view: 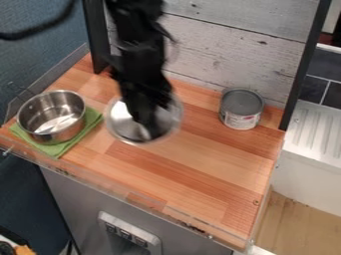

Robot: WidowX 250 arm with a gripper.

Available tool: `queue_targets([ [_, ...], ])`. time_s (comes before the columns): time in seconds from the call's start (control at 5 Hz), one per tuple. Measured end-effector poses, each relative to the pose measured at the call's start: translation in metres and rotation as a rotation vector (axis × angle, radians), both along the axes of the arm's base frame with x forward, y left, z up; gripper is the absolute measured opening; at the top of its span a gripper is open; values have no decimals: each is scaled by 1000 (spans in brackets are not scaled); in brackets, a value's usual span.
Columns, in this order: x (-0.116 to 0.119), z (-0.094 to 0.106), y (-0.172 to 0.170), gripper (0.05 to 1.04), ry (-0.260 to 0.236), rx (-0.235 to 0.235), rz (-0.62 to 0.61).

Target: Take the silver lid and put it on top of the silver pot

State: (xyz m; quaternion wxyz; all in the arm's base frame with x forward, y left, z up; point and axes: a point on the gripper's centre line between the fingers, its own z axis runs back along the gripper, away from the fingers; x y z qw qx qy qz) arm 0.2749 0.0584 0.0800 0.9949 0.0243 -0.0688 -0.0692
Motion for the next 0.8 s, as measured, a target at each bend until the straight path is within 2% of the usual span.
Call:
queue_targets([
  [0.2, -13, -4, 47, 282, 19, 26, 130],
  [0.4, -19, -21, 95, 282, 69, 27, 236],
  [0.6, -24, -26, 128, 282, 83, 50, 289],
  [0.8, -27, -32, 146, 282, 96, 64, 329],
])
